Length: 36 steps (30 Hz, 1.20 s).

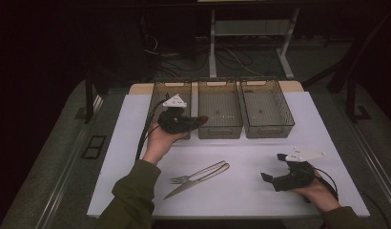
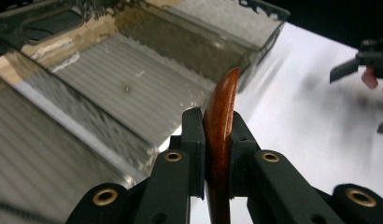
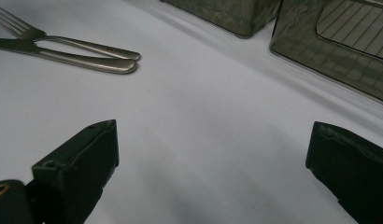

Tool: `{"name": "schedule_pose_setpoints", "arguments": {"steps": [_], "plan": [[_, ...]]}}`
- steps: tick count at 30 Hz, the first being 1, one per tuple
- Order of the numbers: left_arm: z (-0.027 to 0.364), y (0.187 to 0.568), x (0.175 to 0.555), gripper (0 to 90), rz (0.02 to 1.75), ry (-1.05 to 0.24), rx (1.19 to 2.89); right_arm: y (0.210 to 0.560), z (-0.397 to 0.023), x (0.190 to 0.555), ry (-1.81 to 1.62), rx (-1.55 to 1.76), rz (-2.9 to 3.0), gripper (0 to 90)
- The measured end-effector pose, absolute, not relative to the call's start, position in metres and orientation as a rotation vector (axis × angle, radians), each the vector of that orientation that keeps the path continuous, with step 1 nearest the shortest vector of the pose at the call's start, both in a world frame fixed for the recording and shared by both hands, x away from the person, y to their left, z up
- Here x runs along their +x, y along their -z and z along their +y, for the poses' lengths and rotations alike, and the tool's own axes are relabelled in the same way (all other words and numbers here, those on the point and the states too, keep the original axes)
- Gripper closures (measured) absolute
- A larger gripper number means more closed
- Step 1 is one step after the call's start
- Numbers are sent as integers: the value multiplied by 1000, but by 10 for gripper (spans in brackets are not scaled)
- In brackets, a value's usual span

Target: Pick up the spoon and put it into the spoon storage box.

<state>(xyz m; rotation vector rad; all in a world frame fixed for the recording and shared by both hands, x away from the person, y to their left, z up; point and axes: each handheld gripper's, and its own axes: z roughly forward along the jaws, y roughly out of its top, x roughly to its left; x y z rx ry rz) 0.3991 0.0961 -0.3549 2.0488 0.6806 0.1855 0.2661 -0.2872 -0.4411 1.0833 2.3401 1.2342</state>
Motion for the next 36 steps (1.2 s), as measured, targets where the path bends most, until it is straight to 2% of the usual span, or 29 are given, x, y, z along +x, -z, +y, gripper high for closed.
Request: {"name": "schedule_pose_setpoints", "arguments": {"steps": [24,36], "plan": [[17,342,480,803,675,-209,2004,440,-289,266,-1273,1096,2333,20],[-13,361,507,802,714,-194,1992,439,-292,266,-1301,1088,2326,20]]}}
